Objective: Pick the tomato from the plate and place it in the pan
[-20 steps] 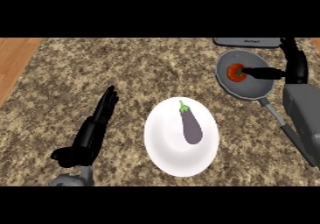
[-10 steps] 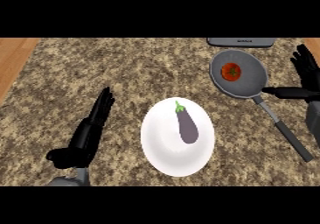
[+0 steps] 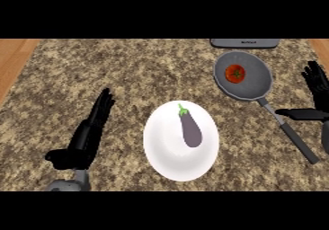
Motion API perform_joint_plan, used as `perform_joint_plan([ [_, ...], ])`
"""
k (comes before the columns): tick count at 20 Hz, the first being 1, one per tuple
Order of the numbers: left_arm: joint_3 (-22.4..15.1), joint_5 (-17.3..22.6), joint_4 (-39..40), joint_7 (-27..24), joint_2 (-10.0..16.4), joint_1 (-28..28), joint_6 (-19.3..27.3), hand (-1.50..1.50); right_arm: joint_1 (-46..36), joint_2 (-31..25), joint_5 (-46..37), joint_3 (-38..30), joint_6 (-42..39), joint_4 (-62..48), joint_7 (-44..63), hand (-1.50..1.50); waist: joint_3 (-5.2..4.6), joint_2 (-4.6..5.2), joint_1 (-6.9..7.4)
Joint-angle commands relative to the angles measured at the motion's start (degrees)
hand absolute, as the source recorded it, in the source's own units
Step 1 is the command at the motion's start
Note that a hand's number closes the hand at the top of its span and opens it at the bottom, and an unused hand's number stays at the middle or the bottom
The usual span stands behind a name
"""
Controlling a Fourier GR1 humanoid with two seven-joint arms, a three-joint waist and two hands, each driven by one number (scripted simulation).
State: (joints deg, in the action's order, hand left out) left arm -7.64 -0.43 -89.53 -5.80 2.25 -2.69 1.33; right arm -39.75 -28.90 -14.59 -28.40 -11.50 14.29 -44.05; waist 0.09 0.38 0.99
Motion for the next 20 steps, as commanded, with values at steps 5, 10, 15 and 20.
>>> perform_joint_plan([
  [5,0.7,0.1,-1.0,0.1,0.4,1.1,-1.3,0.00,2.5,-0.1,0.2,3.2,-1.0,1.5,-0.2,-1.50,-0.02,-0.10,-0.14],
  [10,0.5,-1.0,1.8,-3.0,-0.9,2.0,-0.6,0.00,4.1,1.6,1.6,4.3,2.4,5.3,1.4,-1.50,-0.06,-0.24,-0.50],
  [15,0.7,-1.8,0.0,1.0,-1.4,-0.7,0.4,0.00,5.0,0.0,0.6,6.3,1.8,4.8,1.1,-1.50,-0.04,-0.21,-0.46],
  [20,1.3,-0.3,0.0,-0.8,-0.9,2.2,-1.2,0.00,7.8,0.1,1.7,7.2,3.9,10.2,2.3,-1.50,-0.08,-0.34,-0.77],
])
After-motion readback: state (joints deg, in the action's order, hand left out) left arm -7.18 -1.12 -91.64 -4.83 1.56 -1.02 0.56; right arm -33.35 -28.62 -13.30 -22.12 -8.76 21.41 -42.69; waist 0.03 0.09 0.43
